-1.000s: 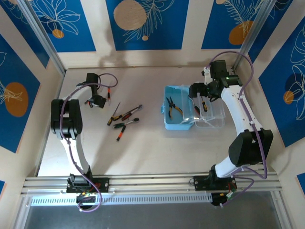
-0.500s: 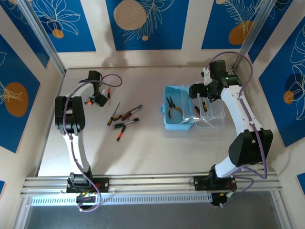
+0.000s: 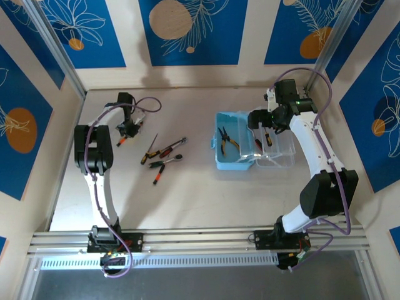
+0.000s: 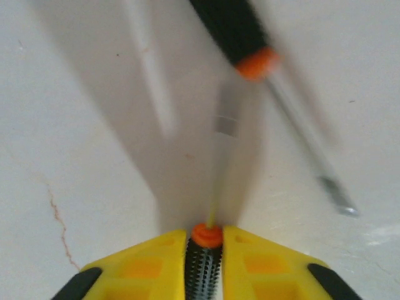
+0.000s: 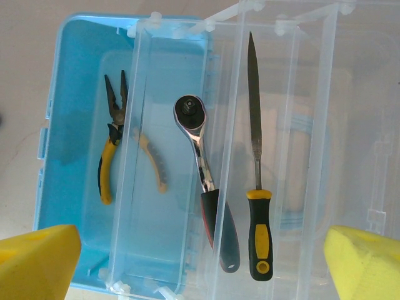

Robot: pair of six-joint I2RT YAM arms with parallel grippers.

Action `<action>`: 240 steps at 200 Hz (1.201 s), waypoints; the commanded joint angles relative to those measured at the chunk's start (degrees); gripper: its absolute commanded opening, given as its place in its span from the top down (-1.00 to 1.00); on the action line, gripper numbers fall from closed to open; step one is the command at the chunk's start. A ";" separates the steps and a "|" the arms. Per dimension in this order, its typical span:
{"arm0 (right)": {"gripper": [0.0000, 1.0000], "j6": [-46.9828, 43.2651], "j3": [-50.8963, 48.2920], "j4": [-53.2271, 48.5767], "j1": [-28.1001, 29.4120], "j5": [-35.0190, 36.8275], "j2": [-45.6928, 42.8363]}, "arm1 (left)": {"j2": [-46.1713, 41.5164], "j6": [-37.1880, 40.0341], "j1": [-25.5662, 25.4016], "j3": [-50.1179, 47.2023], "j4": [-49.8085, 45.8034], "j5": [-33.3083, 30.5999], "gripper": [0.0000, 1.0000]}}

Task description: Pack the tool kit

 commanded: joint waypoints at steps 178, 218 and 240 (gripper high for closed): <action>-0.98 -0.34 -3.49 5.95 6.85 -21.02 -7.68 | -32.41 -47.02 -5.26 -19.09 16.57 42.20 1.00; -0.99 4.03 -3.99 15.24 11.70 -32.71 -7.97 | -33.94 -70.62 -14.52 -25.46 48.66 56.57 1.00; -0.96 5.48 -3.96 18.76 14.51 -35.88 -6.70 | -32.13 -76.12 -19.20 -24.24 55.69 56.58 1.00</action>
